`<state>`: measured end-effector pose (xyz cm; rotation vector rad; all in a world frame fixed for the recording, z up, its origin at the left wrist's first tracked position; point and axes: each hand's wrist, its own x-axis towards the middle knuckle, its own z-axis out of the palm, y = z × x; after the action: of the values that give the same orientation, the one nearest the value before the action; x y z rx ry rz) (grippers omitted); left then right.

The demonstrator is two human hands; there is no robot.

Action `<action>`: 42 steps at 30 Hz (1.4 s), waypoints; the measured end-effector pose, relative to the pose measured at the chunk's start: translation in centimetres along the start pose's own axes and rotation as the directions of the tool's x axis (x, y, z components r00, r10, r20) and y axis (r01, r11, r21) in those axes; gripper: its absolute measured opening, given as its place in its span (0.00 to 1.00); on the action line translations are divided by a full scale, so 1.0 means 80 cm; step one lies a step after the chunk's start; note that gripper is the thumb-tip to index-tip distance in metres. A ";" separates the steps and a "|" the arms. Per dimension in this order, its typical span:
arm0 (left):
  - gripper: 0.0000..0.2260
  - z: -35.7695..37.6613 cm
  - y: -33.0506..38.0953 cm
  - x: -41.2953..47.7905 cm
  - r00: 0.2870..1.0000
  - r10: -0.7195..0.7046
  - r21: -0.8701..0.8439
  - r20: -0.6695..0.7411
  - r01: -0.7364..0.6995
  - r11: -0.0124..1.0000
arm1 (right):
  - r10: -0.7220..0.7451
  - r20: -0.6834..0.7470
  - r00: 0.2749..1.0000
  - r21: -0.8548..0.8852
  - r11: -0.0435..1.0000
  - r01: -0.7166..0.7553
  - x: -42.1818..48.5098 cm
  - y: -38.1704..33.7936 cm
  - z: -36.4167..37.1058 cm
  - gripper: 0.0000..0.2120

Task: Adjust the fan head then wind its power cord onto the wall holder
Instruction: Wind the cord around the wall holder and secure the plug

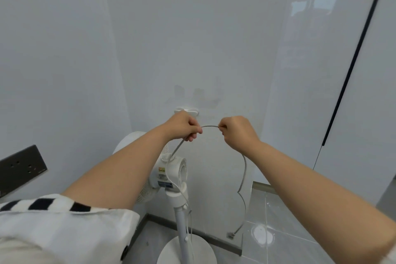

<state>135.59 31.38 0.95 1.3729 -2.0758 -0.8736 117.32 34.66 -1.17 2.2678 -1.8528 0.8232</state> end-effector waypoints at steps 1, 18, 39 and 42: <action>0.08 0.000 0.000 0.002 1.000 0.005 0.043 -0.011 -0.004 0.999 | -0.027 0.003 1.000 -0.056 0.998 0.027 0.001 0.000 0.002 0.10; 0.11 -0.052 -0.065 0.003 0.933 0.053 0.550 -0.357 0.164 0.819 | 0.207 0.173 0.963 0.109 0.968 -0.227 0.017 0.012 0.001 0.12; 0.08 -0.038 -0.057 0.014 0.895 -0.026 0.230 -0.446 0.143 0.963 | 0.246 0.259 0.934 0.269 0.910 -0.315 0.026 0.020 0.006 0.09; 0.07 -0.032 -0.048 0.013 0.959 -0.015 0.054 -0.282 0.032 0.998 | 0.218 0.242 0.945 0.347 0.891 -0.294 0.030 0.003 0.010 0.09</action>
<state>139.36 28.74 -0.14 1.4614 -1.8817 -0.5904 117.61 32.18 -0.80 2.4288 -2.2984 1.1195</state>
